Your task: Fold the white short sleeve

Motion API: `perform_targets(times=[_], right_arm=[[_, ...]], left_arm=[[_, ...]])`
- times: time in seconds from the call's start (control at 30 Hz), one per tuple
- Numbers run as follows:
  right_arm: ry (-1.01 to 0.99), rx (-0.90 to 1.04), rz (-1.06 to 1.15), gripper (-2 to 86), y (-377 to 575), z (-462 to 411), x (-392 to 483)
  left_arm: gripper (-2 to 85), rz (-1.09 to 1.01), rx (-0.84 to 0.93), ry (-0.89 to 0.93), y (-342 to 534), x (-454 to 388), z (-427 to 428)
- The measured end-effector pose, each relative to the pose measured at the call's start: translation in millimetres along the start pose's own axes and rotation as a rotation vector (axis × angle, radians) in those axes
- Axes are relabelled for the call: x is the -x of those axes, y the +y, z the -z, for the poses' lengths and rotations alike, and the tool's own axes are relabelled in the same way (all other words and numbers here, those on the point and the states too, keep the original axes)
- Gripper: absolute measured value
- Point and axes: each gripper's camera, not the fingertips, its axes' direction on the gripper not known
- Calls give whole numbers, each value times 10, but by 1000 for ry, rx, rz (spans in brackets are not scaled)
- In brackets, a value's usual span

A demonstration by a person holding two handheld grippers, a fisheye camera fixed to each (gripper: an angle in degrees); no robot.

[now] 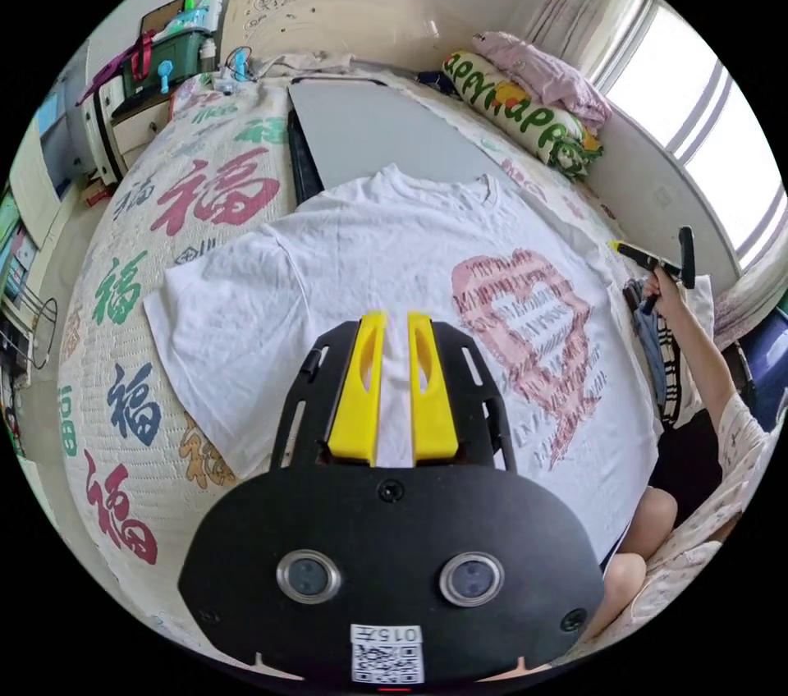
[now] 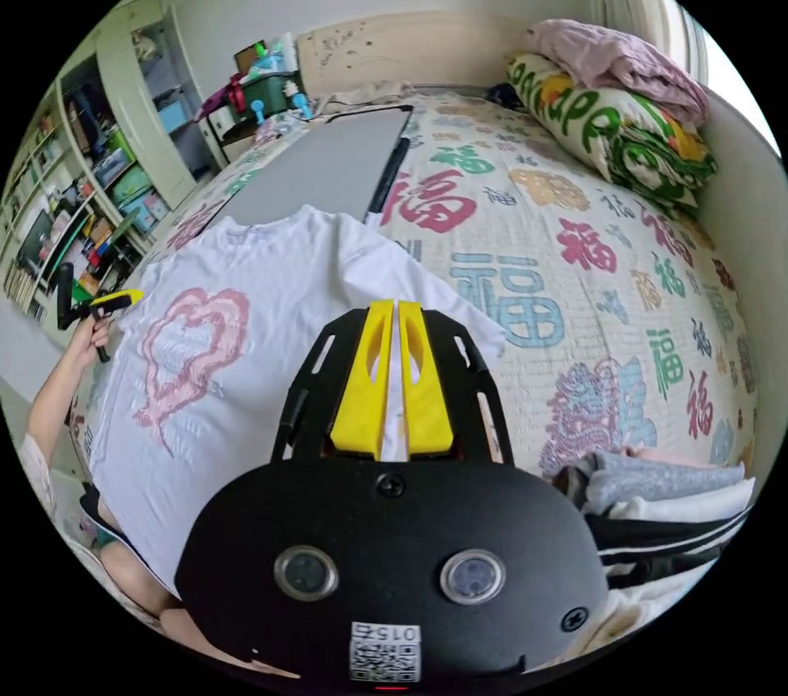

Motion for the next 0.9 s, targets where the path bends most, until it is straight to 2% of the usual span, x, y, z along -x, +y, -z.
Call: perform_targets(times=[0.13, 0.2, 0.33, 0.4, 0.6, 0.7, 0.73, 0.83, 0.9], right_arm=[[159, 62, 124, -5, -32, -612, 676], [245, 75, 146, -5, -38, -872, 784], [302, 163, 112, -6, -18, -1377, 660], [340, 135, 122, -6, 43, -1447, 592], [421, 116, 104, -6, 169, -1522, 204], [416, 129, 60, -5, 251, -1314, -46], [437, 61, 25, -5, 367, -1044, -128], [235, -139, 127, -3, 1044, 21, -188], [146, -223, 219, 0, 1671, 793, -225]], left_arm=[[55, 28, 50, -19, -319, -15, -171], [53, 29, 34, -93, -487, -49, -228], [48, 55, 59, -126, -699, 48, -372], [49, 33, 111, -139, -825, 80, -496], [47, 43, 59, -109, -1037, 195, -391], [45, 54, 12, -184, -989, 98, -102], [44, 40, -25, -191, -938, 41, 23], [48, -77, -158, -35, -391, -272, 971], [53, -151, -191, -30, 139, -492, 1567]])
